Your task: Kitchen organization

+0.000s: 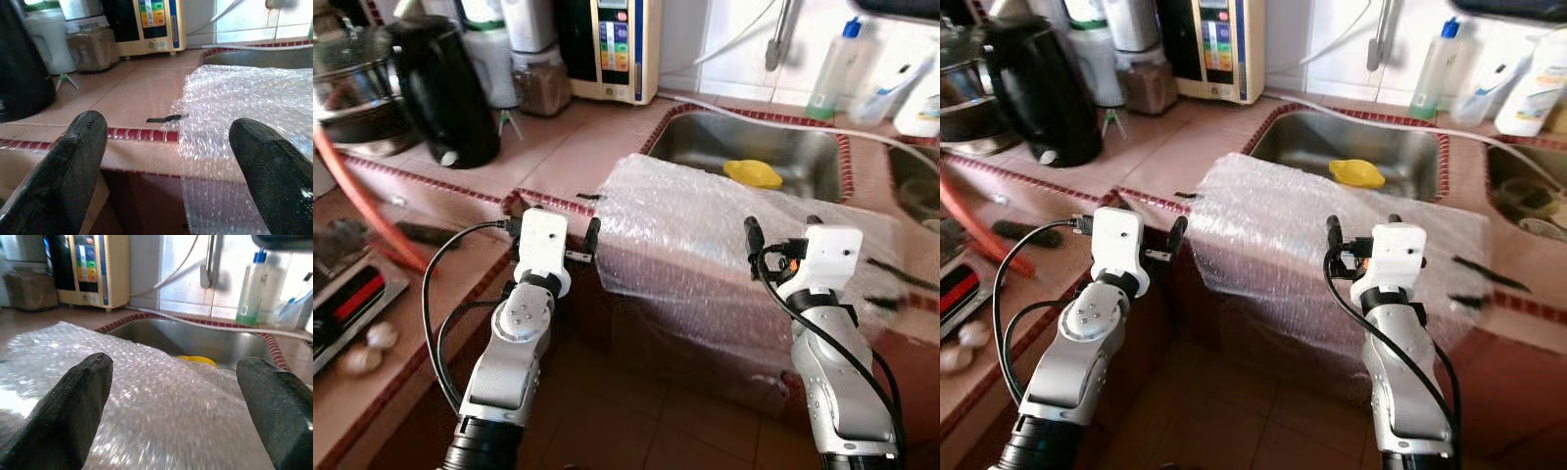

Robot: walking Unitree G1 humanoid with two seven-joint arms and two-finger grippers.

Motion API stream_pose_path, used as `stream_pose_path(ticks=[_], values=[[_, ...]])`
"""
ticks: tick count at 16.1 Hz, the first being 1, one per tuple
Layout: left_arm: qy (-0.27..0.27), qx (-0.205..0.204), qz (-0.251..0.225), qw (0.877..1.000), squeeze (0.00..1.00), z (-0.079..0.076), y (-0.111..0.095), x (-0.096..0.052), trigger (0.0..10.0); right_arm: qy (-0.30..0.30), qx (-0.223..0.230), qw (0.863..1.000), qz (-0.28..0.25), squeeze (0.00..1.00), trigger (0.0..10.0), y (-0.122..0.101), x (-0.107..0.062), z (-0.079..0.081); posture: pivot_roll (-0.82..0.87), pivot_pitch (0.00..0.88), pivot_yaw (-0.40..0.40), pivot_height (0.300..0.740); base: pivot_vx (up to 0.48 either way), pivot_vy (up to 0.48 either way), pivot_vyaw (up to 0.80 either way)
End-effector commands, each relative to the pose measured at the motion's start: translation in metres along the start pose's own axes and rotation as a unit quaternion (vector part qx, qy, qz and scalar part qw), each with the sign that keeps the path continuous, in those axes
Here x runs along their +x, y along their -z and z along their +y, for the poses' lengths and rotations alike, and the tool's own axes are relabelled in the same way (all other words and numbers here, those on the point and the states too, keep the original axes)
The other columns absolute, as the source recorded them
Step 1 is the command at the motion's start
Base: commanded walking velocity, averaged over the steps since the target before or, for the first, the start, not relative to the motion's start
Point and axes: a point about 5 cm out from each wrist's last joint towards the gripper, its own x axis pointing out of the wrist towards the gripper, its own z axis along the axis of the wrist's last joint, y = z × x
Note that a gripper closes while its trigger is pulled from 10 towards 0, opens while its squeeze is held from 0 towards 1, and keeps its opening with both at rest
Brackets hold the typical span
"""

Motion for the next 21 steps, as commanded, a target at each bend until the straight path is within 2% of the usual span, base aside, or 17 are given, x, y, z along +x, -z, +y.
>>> stream_pose_path(ticks=[1, 12, 15, 17, 21], values=[[0.001, 0.003, 0.006, 1.000, 0.00, -0.001, 0.002, -0.001, 10.0, -0.005, -0.006, 1.000, -0.014, 0.00, 10.0, -0.006, 0.001, 0.001, -0.15, 0.000, 0.046, 0.740, -0.289, 0.000, 0.00], [0.015, 0.008, 0.012, 1.000, 0.00, -0.002, 0.006, -0.002, 10.0, 0.000, 0.012, 1.000, -0.004, 0.00, 10.0, -0.003, 0.003, 0.003, -0.15, 0.007, 0.047, 0.740, -0.309, 0.000, 0.00], [0.029, 0.017, 0.031, 0.999, 0.00, -0.004, 0.020, -0.004, 10.0, 0.001, 0.010, 1.000, 0.004, 0.00, 10.0, 0.003, 0.002, 0.003, -0.15, 0.010, 0.057, 0.740, 0.000, 0.000, 0.00], [0.020, 0.008, 0.072, 0.997, 0.00, 0.003, 0.045, -0.008, 10.0, 0.005, 0.004, 1.000, 0.026, 0.00, 10.0, 0.017, -0.003, 0.002, -0.15, 0.011, 0.062, 0.740, 0.000, 0.000, 0.00], [-0.003, -0.003, 0.114, 0.994, 0.00, 0.015, 0.069, -0.012, 10.0, 0.007, -0.003, 0.999, 0.048, 0.00, 10.0, 0.031, -0.007, 0.000, -0.15, 0.008, 0.062, 0.740, 0.000, 0.000, 0.00]])
